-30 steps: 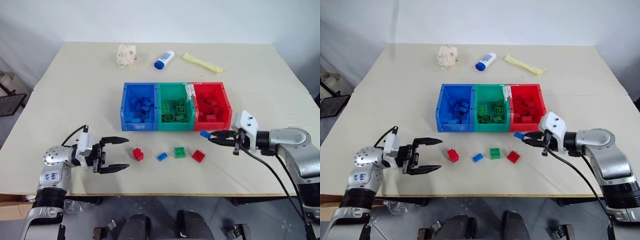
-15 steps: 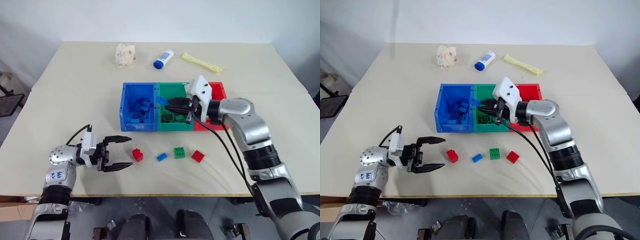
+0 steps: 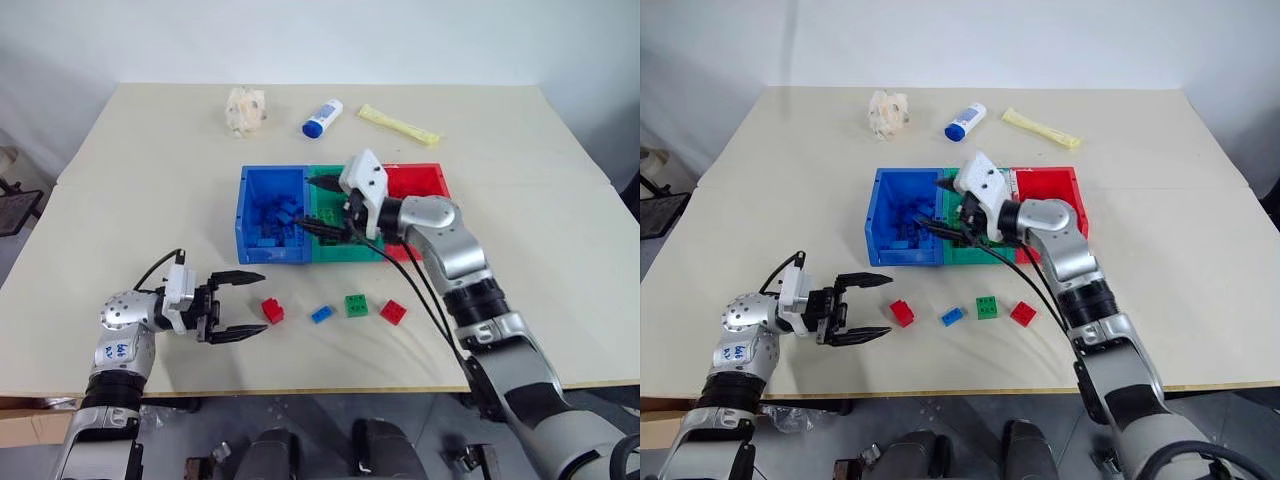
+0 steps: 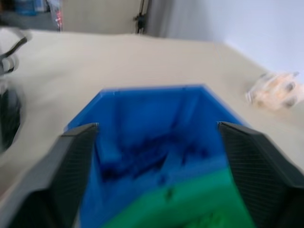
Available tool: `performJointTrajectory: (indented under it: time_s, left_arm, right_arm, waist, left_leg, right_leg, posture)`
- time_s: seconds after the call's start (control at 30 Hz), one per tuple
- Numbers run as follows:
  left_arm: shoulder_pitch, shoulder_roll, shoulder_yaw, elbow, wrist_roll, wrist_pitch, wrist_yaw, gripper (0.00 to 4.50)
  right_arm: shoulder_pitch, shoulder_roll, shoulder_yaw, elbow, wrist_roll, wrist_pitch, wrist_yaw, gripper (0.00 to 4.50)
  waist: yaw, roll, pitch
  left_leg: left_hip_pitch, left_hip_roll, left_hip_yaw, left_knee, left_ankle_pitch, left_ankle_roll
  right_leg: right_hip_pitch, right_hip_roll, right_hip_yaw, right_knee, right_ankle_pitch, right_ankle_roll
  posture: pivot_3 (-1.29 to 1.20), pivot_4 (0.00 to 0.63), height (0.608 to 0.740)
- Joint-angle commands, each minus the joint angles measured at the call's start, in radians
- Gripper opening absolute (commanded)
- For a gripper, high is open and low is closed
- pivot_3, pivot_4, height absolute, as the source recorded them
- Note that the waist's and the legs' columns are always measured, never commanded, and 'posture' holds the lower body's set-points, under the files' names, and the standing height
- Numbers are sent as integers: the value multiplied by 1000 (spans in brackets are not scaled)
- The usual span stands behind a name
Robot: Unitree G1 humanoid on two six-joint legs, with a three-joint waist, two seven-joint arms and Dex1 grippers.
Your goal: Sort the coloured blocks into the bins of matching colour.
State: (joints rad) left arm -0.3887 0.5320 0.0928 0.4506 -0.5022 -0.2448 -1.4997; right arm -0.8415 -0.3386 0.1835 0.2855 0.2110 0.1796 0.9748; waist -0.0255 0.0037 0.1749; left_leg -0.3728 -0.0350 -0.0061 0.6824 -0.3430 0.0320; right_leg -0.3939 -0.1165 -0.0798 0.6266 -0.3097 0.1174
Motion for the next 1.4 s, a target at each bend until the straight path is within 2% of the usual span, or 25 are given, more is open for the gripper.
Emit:
performJointTrajectory:
  time_s: [0.03, 0.2, 0.4, 0.57, 0.7, 0.93, 1.13, 1.27, 1.4]
  left_arm:
    - [-20, 2, 8, 21, 5, -19, -25, 4500]
    - [-39, 12, 14, 65, 10, -37, -46, 4500]
    - [-31, 35, 14, 101, 26, -112, -82, 4500]
    - [-10, 57, 14, 98, 21, -119, -81, 4500]
    - [-1, 76, 11, 106, 30, -129, -78, 4500]
    - [0, 85, 10, 106, 27, -127, -74, 4500]
    - [29, 78, 7, 57, 21, -116, -53, 4500]
    - [55, 79, 11, 25, 14, -105, -44, 4500]
    - [67, 82, 16, 9, 13, -98, -37, 4500]
  right_arm:
    - [103, -121, -45, -217, 93, 101, 115, 4460]
    - [280, -297, -113, -367, 159, 163, 194, 4460]
    - [538, -484, -270, -522, 224, 266, 200, 4460]
    - [745, -586, -411, -583, 246, 301, 202, 4460]
    - [825, -622, -475, -603, 253, 321, 193, 4460]
    - [837, -624, -466, -623, 257, 341, 173, 4460]
    - [761, -581, -329, -642, 219, 390, 87, 4460]
    - [678, -515, -210, -595, 141, 371, 9, 4460]
    - [611, -444, -148, -542, 99, 367, -48, 4460]
  waist:
    - [2, 0, 0]
    - [2, 0, 0]
    - [7, 0, 0]
    - [27, -1, 0]
    - [29, -1, 0]
    - [28, -1, 0]
    - [26, -1, 0]
    - [25, -1, 0]
    - [27, -1, 0]
  left_leg:
    - [0, 0, 0, 0, 0, 0]
    - [-1, 0, 1, 0, 0, 0]
    - [-1, 2, 3, 0, 0, 0]
    - [0, 2, 4, 0, 0, 0]
    - [0, 2, 4, 0, 0, 0]
    - [0, 3, 4, 0, 0, 0]
    - [1, 3, 4, 0, 0, 0]
    - [0, 3, 4, 0, 0, 0]
    - [0, 3, 4, 0, 0, 0]
  right_leg:
    - [0, 0, 0, 0, 0, 0]
    - [0, 0, 0, -2, 0, 0]
    - [1, 0, 1, -4, 0, 0]
    - [2, 0, 1, -6, 0, 0]
    - [2, -1, 2, -7, 0, 0]
    - [2, -1, 2, -7, 0, 0]
    - [2, -1, 2, -7, 0, 0]
    - [2, -1, 2, -7, 0, 0]
    - [2, -1, 2, -7, 0, 0]
  posture:
    - [0, 150, 740]
    - [0, 150, 740]
    - [0, 150, 740]
    - [0, 150, 740]
    - [0, 150, 740]
    - [0, 150, 740]
    - [0, 150, 740]
    - [0, 150, 740]
    - [0, 150, 740]
